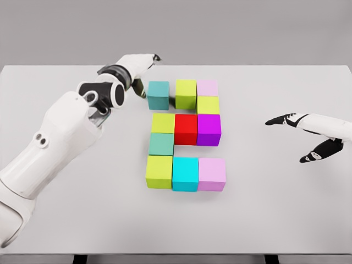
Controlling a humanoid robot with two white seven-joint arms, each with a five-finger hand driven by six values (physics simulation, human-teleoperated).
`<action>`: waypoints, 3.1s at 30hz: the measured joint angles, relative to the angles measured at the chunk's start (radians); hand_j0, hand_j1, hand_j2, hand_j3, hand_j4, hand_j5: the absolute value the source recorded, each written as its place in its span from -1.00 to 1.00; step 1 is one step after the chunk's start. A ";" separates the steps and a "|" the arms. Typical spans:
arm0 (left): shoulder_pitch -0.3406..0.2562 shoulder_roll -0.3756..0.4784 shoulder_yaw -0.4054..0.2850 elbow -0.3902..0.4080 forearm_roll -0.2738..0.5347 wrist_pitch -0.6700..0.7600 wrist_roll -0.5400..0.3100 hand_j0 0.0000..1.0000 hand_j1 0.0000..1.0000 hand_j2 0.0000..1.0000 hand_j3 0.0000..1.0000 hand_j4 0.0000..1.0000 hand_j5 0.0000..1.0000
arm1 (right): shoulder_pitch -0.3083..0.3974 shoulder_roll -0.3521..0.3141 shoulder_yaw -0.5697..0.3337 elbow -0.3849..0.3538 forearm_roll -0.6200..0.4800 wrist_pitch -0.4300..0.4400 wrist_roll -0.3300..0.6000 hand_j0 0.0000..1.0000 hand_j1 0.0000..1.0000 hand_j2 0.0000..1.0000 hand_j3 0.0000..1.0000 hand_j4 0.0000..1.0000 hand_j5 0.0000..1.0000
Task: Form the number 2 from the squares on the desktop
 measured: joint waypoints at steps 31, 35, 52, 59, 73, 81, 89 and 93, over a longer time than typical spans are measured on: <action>-0.411 0.396 -0.623 0.108 0.723 -0.345 0.000 1.00 1.00 1.00 1.00 1.00 1.00 | -0.006 0.021 0.000 -0.001 0.021 0.000 0.000 1.00 1.00 1.00 1.00 1.00 1.00; -0.413 0.356 -0.655 0.158 0.728 -0.360 0.000 1.00 1.00 1.00 1.00 1.00 1.00 | -0.006 0.021 0.000 -0.003 0.021 0.000 0.000 1.00 1.00 1.00 1.00 1.00 1.00; -0.413 0.213 -0.673 0.292 0.714 -0.365 0.000 1.00 1.00 1.00 1.00 1.00 1.00 | -0.006 0.019 0.000 -0.005 0.031 0.000 0.000 1.00 1.00 1.00 1.00 1.00 1.00; -0.408 0.197 -0.674 0.296 0.709 -0.364 0.000 1.00 1.00 1.00 1.00 1.00 1.00 | -0.006 0.019 0.000 -0.005 0.031 0.000 0.000 1.00 1.00 1.00 1.00 1.00 1.00; -0.403 0.199 -0.674 0.295 0.708 -0.363 0.000 1.00 1.00 1.00 1.00 1.00 1.00 | -0.006 0.021 0.000 -0.005 0.032 0.000 0.000 1.00 1.00 1.00 1.00 1.00 1.00; -0.403 0.207 -0.674 0.289 0.708 -0.364 0.000 1.00 1.00 1.00 1.00 1.00 1.00 | -0.008 0.020 0.000 -0.005 0.033 0.000 0.000 1.00 1.00 1.00 1.00 1.00 1.00; -0.400 0.204 -0.675 0.284 0.707 -0.365 0.000 1.00 1.00 1.00 1.00 1.00 1.00 | -0.008 0.019 0.000 -0.004 0.034 0.000 0.000 1.00 1.00 1.00 1.00 1.00 1.00; -0.400 0.202 -0.675 0.282 0.707 -0.366 0.000 1.00 1.00 1.00 1.00 1.00 1.00 | -0.008 0.020 0.000 -0.005 0.034 0.000 0.000 1.00 1.00 1.00 1.00 1.00 1.00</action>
